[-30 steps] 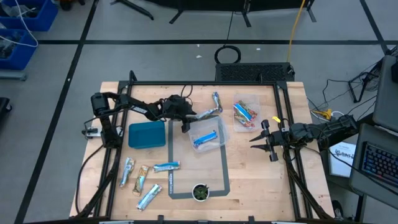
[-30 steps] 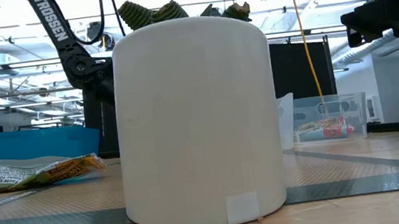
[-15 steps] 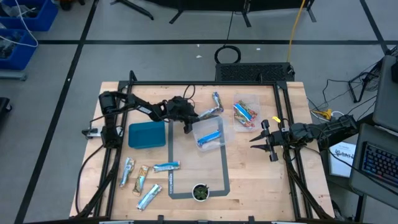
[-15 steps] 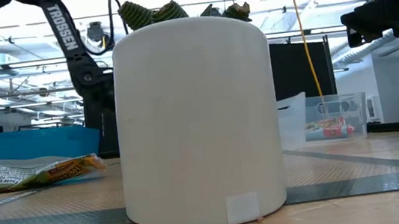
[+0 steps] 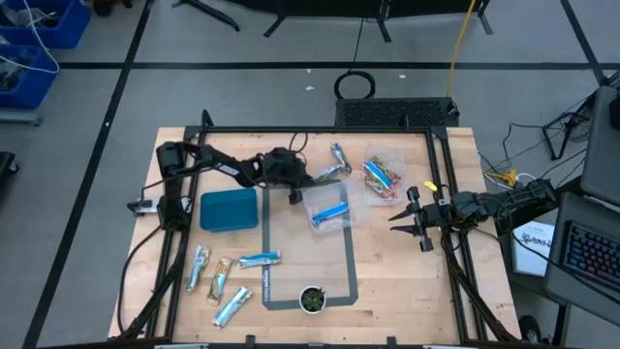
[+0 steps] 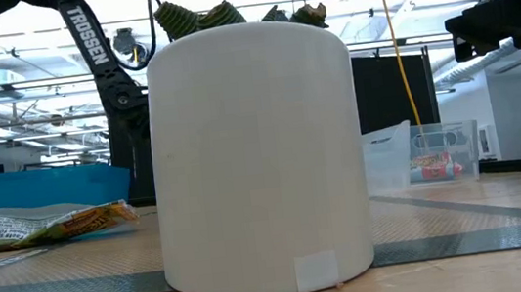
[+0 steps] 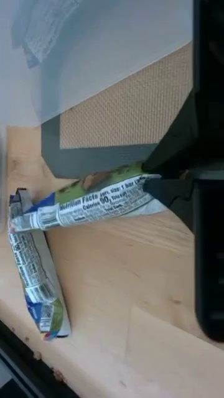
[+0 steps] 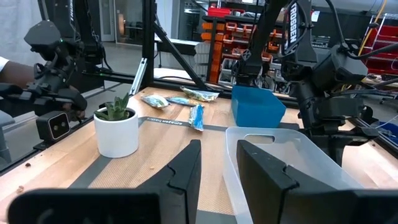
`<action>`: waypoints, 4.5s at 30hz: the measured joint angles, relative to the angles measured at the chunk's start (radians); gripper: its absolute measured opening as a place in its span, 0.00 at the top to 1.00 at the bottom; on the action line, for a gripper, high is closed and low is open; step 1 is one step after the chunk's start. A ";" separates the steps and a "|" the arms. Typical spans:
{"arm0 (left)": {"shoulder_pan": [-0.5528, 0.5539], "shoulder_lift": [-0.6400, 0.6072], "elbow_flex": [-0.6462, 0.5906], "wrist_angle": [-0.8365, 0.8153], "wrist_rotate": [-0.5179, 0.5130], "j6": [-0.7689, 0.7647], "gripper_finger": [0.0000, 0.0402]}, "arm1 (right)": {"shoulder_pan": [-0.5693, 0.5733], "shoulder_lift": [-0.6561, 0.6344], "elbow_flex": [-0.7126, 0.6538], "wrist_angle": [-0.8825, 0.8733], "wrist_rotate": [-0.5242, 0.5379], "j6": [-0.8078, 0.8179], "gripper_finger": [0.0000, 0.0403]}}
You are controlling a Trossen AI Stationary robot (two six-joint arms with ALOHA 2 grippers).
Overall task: Pick and place Granola Bars by type
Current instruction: Put the blue granola bar into the left transparent bin
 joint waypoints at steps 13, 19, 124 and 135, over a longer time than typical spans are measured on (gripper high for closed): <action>0.005 -0.017 -0.002 -0.035 -0.079 -0.003 0.99 | 0.000 0.000 0.000 0.000 0.000 0.000 0.76; -0.002 -0.124 -0.003 -0.096 -0.162 0.029 0.99 | 0.000 0.000 0.000 0.000 0.000 0.000 0.77; -0.368 -0.546 0.004 -0.751 -0.199 -0.267 0.99 | 0.000 0.000 0.000 -0.001 0.000 0.000 0.77; -0.382 -0.571 0.066 -0.750 -0.199 -0.258 0.99 | 0.000 0.005 0.000 0.000 0.000 0.000 0.77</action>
